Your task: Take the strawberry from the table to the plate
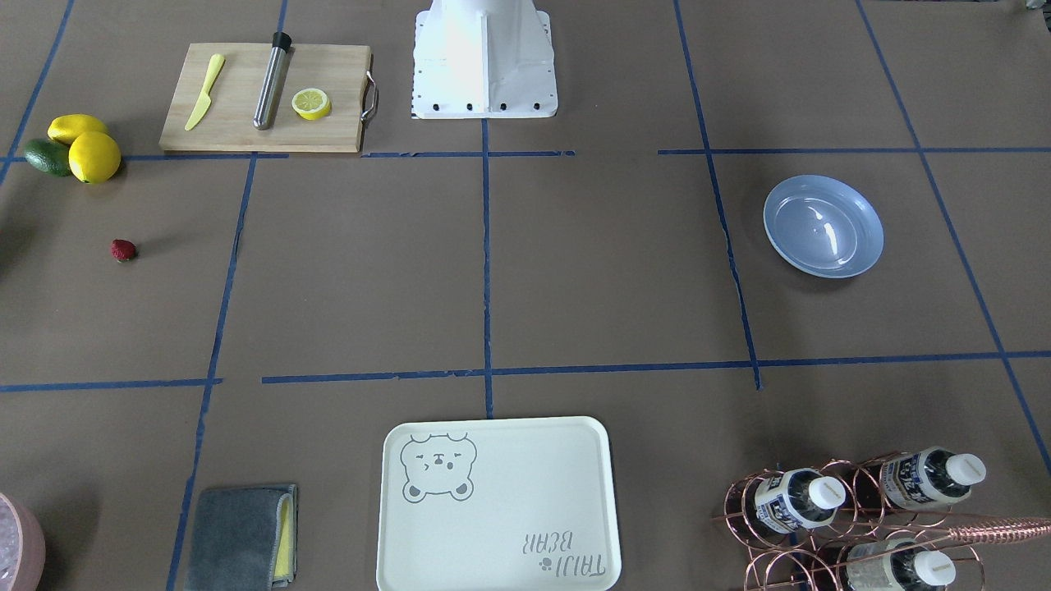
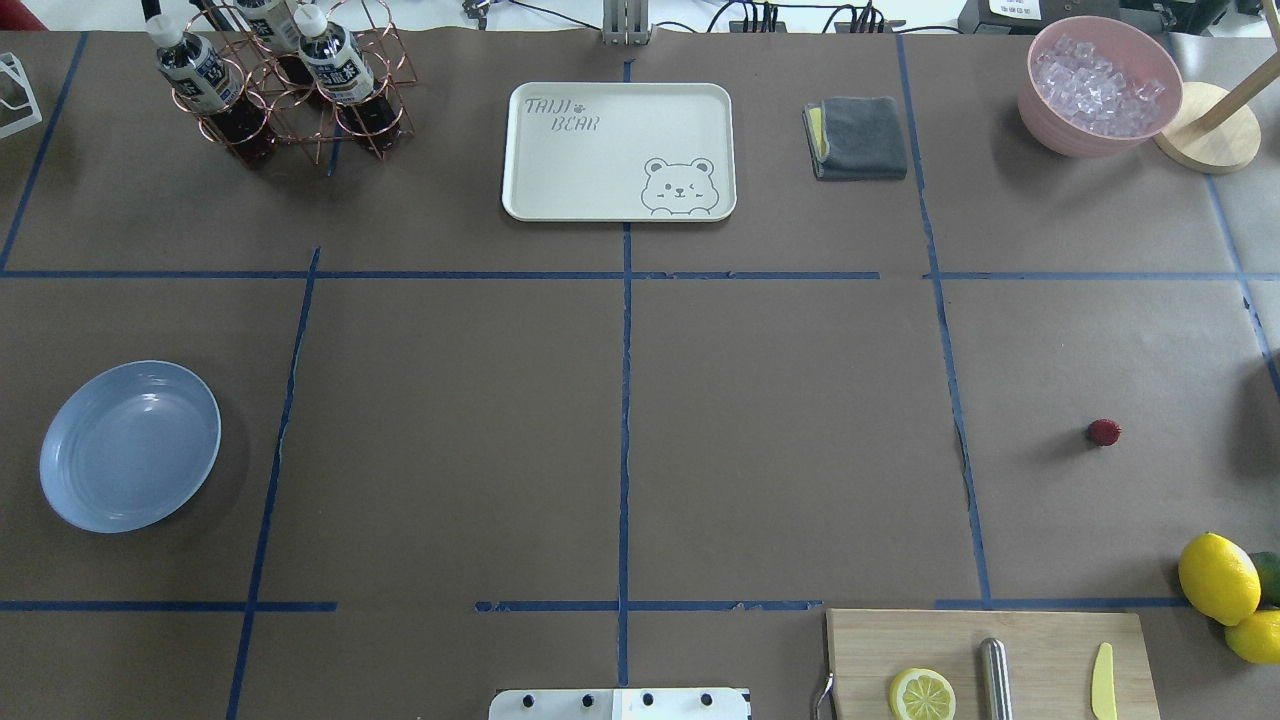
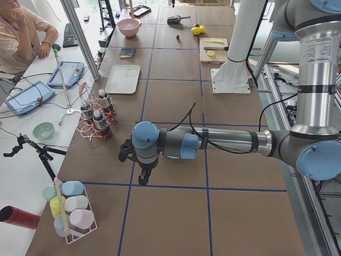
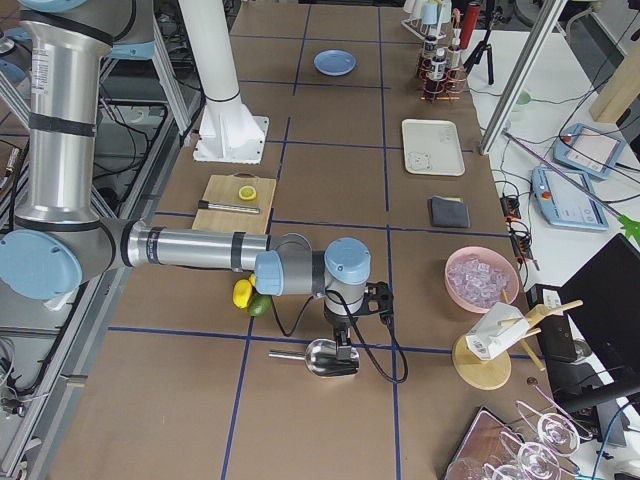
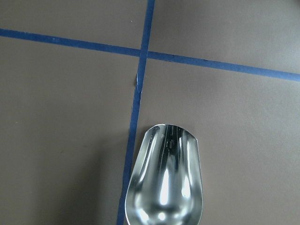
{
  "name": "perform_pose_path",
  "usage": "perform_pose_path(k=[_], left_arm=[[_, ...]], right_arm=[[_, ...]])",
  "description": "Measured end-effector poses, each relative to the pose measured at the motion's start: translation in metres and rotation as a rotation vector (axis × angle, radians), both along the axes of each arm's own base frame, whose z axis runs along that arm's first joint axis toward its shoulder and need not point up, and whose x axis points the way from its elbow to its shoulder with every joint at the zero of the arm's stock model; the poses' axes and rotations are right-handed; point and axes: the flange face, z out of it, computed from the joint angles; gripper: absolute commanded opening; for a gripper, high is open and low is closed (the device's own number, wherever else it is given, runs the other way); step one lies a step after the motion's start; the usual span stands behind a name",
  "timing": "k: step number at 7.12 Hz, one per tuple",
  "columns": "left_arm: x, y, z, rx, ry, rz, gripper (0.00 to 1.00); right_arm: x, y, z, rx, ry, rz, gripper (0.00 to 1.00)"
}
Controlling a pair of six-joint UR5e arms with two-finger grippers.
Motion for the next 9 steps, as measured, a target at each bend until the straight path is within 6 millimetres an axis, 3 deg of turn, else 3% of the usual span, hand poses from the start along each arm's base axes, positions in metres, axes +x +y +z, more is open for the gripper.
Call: perform_pose_path(k=[4,5,7,9], left_arm=[[0.0,0.0,-0.001,0.004,-0.002,0.001,1.0],[0.0,-0.002,-0.004,0.024,-0.002,0.0,1.0],[0.0,-0.009,-0.019,0.147,0.0,-0.001,1.0],[0.0,-0.018,-0.048,0.399,0.001,-0.002,1.0]], right_arm=[[-0.001,-0.006,-0.014,0.03,-0.002,-0.001,1.0],[-0.002,-0.017,-0.027,0.058,-0.003,-0.001,1.0],[-0.004,-0.054,-0.073,0.152,-0.005,0.004,1.0],[-0.006,-0.08,-0.109,0.212,-0.013,0.014,1.0]])
